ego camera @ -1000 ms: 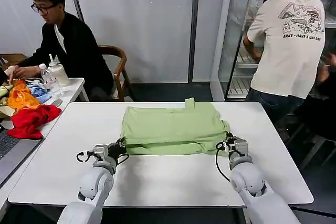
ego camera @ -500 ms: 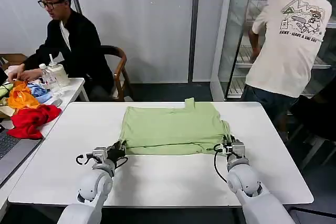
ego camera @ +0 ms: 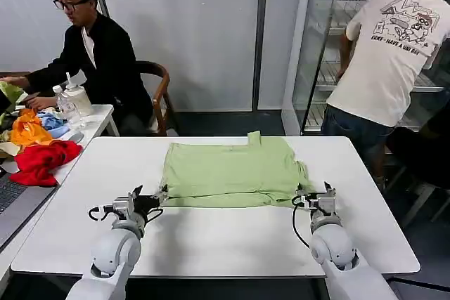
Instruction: Fold and organize the clothes.
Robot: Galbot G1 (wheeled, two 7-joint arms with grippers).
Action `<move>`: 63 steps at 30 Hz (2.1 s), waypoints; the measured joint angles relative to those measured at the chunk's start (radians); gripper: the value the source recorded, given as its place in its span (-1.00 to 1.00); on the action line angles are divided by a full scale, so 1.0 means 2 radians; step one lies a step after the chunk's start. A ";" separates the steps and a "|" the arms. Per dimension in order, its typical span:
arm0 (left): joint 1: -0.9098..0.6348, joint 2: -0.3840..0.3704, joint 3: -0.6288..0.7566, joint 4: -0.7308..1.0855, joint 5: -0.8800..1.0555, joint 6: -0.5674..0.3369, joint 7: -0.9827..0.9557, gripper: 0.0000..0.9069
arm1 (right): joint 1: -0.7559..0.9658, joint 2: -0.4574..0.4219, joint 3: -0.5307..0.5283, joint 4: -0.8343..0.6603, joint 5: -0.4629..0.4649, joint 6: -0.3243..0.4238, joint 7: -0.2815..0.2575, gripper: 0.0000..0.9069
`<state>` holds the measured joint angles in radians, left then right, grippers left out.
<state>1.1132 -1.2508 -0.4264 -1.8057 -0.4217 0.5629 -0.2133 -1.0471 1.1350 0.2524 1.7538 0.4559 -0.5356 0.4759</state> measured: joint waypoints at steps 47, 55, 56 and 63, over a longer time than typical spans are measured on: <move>0.031 -0.002 0.013 0.031 -0.008 -0.003 -0.008 -0.96 | -0.057 0.002 -0.005 0.025 0.023 -0.003 -0.008 -1.00; 0.048 0.005 0.008 0.012 -0.009 0.003 -0.018 -0.96 | -0.091 -0.010 0.002 0.053 0.025 -0.011 0.005 -1.00; 0.053 0.006 0.008 0.008 -0.009 0.003 -0.019 -0.96 | -0.096 -0.010 0.004 0.057 0.025 -0.012 0.007 -1.00; 0.103 0.020 -0.002 -0.031 -0.009 0.004 -0.030 -0.96 | -0.140 -0.009 0.008 0.082 0.023 -0.012 0.021 -1.00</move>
<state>1.3186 -1.2104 -0.4299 -1.8685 -0.4402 0.5719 -0.2730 -1.3262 1.1165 0.2693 1.9186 0.5023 -0.5603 0.5170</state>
